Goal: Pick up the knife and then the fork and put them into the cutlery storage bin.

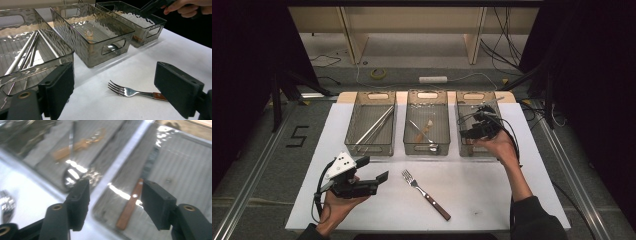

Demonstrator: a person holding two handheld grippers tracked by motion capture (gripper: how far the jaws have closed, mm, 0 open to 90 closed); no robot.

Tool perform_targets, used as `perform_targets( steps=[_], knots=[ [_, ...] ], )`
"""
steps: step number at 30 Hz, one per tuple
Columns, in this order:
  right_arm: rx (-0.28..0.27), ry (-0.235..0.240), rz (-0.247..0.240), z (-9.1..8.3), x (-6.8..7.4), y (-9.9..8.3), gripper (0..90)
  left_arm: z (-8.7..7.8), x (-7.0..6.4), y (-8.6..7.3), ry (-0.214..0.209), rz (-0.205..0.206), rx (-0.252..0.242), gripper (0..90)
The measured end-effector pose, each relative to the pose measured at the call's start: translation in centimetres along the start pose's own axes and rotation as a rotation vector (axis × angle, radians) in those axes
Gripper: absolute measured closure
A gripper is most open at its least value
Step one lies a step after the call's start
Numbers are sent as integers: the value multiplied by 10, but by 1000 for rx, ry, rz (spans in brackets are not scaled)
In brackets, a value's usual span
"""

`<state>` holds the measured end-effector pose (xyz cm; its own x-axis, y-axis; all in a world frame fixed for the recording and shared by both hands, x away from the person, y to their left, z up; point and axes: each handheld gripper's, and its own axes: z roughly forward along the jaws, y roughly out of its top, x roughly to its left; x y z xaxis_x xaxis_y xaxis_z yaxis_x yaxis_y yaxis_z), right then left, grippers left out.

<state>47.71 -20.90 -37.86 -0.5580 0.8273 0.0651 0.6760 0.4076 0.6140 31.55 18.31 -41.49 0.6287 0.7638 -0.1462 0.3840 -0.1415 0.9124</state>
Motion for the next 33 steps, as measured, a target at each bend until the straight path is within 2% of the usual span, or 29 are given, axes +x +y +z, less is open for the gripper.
perform_targets(
  steps=[4,8,10,15,17,21,33],
  knots=[
    [5,42,-58,-10,19,-6,342,0,0,0,0,2,3,158],
    [24,84,-104,-14,36,-16,327,0,0,0,0,2,3,158],
    [33,89,-130,-14,45,-23,322,0,0,0,1,0,3,158],
    [48,115,-150,-10,57,-39,317,1,0,0,2,-1,3,158],
    [72,115,-172,-8,62,-42,306,0,0,0,-1,5,5,158],
    [79,140,-180,-7,71,-48,289,0,-1,0,-1,5,5,158],
    [140,185,-264,1,101,-60,278,-1,-1,0,-2,6,3,158]
  ],
)
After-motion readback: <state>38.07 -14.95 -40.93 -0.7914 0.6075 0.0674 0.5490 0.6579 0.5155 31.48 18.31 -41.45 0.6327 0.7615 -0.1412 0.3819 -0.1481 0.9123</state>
